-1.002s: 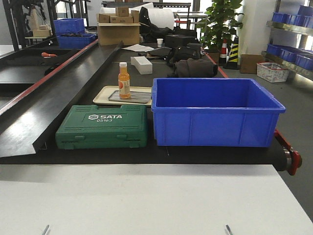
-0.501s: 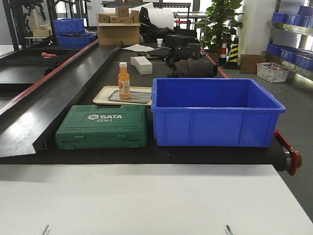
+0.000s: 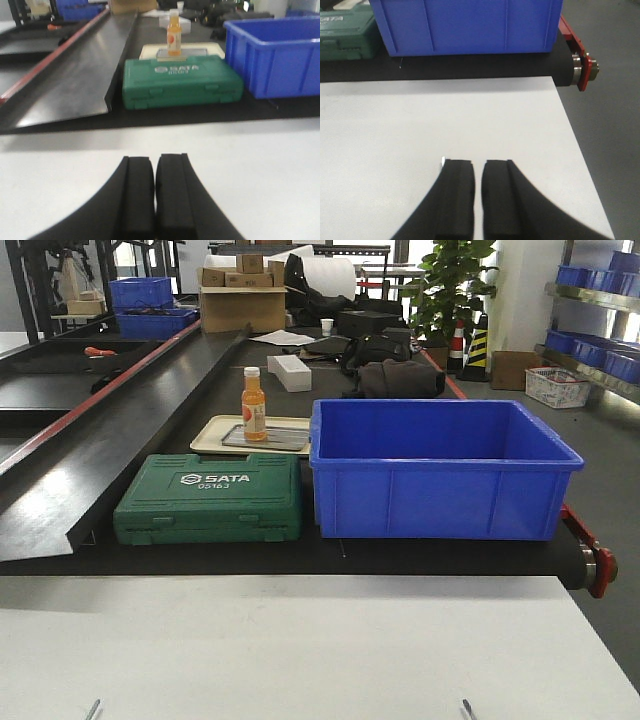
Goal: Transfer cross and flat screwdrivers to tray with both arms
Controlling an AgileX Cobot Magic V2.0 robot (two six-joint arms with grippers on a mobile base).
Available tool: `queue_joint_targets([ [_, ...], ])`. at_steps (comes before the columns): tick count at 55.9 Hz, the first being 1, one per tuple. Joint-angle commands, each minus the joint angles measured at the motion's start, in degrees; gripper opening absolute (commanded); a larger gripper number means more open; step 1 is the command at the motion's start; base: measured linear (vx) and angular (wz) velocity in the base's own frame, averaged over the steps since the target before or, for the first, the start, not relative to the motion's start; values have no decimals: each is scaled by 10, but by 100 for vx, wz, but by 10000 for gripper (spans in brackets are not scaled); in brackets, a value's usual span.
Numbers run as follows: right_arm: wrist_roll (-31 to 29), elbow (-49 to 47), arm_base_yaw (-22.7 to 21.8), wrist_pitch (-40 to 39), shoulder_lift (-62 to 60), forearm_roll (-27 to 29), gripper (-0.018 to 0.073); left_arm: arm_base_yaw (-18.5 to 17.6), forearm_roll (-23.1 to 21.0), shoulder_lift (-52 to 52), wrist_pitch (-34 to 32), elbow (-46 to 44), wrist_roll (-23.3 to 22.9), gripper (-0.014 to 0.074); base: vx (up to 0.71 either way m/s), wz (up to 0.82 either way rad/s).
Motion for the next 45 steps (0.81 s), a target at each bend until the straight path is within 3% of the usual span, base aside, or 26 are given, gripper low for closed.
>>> queue_joint_targets([
  [1,-6,-21,-3,-45,21,-5,319,-1,-3,33,-17,-19,0,272,0,0],
  [9,-5,-21,-3,-45,55,-5,486,-1,-3,67,-12,-19,-1,418,0,0],
  [18,7,-21,-3,-42,90,0,544,-1,-4,97,-4,-23,-7,484,0,0],
  [34,7,-21,-3,87,110,1,544,-1,-7,257,241,-181,-40,487,0,0],
  [45,5,-21,-3,147,110,1,544,10,-3,409,322,-290,-48,487,0,0],
])
